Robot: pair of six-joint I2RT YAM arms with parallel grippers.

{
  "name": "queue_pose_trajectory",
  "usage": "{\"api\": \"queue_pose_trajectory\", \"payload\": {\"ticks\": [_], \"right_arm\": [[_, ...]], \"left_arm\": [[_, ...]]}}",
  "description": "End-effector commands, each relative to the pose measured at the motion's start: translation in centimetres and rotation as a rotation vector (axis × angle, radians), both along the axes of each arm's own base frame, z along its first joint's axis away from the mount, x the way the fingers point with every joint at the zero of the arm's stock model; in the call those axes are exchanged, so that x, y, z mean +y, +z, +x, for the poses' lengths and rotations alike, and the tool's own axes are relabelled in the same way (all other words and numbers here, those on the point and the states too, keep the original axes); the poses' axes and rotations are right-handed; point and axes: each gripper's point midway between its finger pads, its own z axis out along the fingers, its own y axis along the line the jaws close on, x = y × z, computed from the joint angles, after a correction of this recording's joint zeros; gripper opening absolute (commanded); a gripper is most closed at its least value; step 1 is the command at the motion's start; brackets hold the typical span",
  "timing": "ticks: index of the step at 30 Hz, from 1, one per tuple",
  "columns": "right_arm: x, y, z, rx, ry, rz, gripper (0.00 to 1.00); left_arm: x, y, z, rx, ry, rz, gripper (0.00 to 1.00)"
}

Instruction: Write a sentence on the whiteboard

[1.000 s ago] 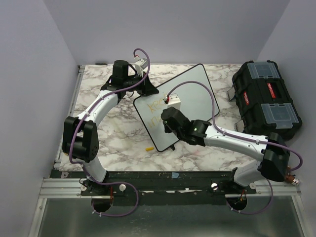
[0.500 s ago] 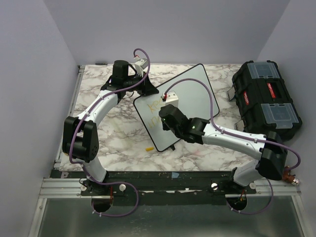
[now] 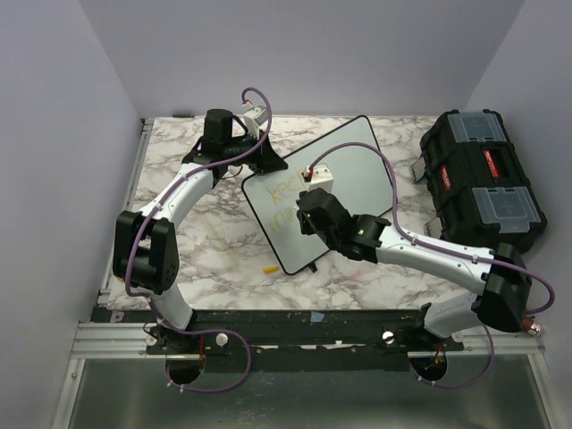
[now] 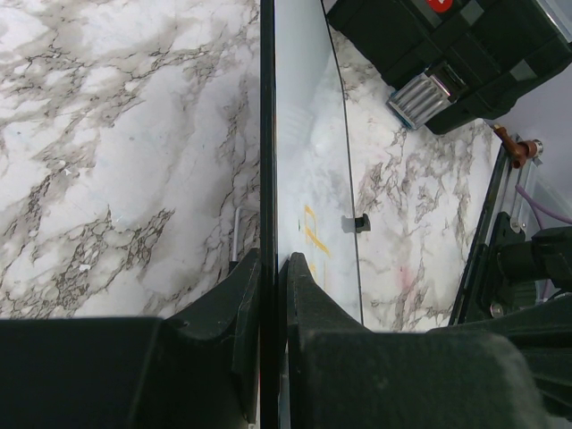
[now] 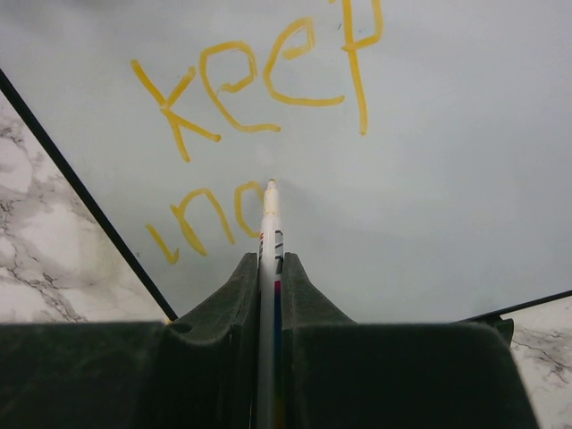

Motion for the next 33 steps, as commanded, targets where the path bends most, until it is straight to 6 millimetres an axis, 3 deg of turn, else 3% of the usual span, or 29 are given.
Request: {"api": "queue_pose_trajectory", "payload": {"ticks": [1,12,33], "right_arm": [[0.4,0.7,0.5,-0.010,0.001,0.033,0.01],[1.0,-0.8,0.9,0.018,0.008,0.024,0.01],[-1.3,-4.1,-1.0,0.091,-0.009,0.009,0.01]], "left_arm": [[-0.9,-2.7,-2.1,0.000,-0.104,0.048,0.00],[-0.9,-2.6,-2.1,-0.002,-0.106,0.047,0.00],[-1.0,-2.7,-2.0,0.001,-0.105,0.047,0.00]]}}
